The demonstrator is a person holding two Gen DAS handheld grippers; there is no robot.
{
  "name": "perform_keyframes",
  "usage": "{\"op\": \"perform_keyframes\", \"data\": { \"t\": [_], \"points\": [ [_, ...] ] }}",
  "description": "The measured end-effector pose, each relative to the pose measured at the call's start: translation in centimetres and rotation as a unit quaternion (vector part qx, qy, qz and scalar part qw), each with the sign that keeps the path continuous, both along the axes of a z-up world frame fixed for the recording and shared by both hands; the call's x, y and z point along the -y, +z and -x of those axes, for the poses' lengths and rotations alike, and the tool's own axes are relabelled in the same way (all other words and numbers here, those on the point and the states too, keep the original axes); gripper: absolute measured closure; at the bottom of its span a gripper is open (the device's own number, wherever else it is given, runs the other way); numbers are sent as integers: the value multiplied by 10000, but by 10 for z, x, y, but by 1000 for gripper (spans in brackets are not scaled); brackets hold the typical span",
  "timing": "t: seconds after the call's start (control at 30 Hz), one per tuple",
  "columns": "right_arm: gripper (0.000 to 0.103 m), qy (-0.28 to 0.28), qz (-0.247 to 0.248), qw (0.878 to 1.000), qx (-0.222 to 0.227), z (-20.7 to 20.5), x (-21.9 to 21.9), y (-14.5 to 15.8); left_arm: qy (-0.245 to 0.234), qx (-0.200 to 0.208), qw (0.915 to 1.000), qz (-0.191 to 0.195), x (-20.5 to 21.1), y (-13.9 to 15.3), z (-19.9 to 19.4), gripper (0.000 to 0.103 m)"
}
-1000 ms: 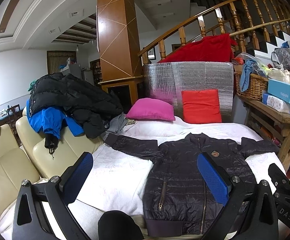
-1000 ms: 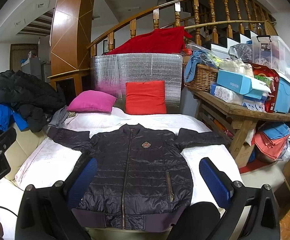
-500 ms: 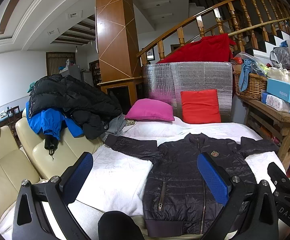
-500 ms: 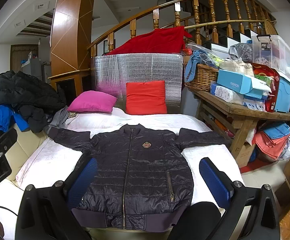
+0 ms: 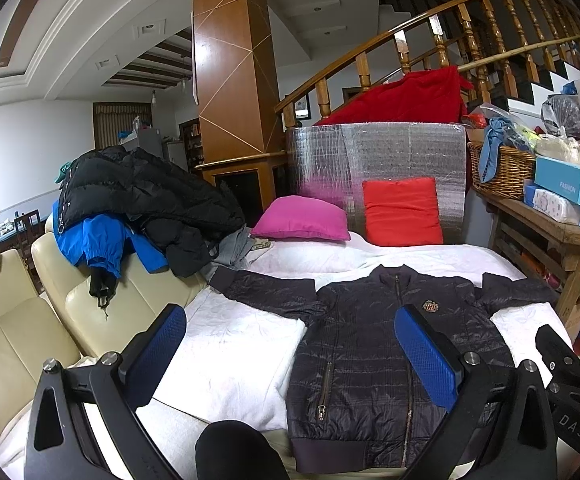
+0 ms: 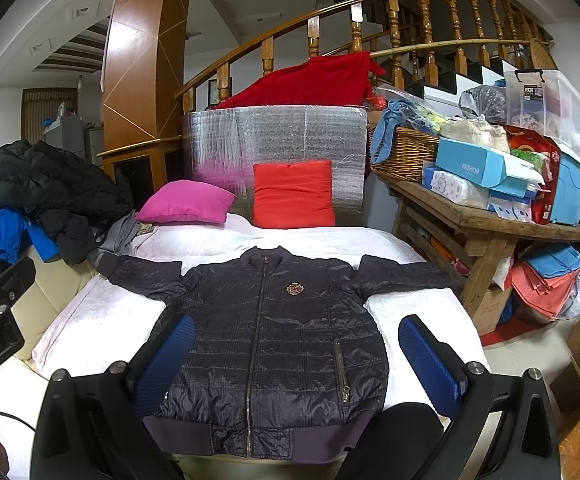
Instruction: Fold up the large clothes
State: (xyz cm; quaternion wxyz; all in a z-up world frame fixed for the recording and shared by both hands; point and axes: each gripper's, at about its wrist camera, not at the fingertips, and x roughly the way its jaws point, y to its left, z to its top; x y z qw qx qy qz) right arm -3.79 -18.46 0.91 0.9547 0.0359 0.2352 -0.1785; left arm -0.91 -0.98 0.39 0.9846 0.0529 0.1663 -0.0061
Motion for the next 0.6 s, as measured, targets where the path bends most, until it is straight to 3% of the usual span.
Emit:
{"op": "perform_keyframes", "data": {
  "t": [0.6],
  "points": [
    [0, 12, -14, 10000, -34, -1, -1, -3, 9, -67, 10000, 3, -3, -3, -4, 0]
  ]
}}
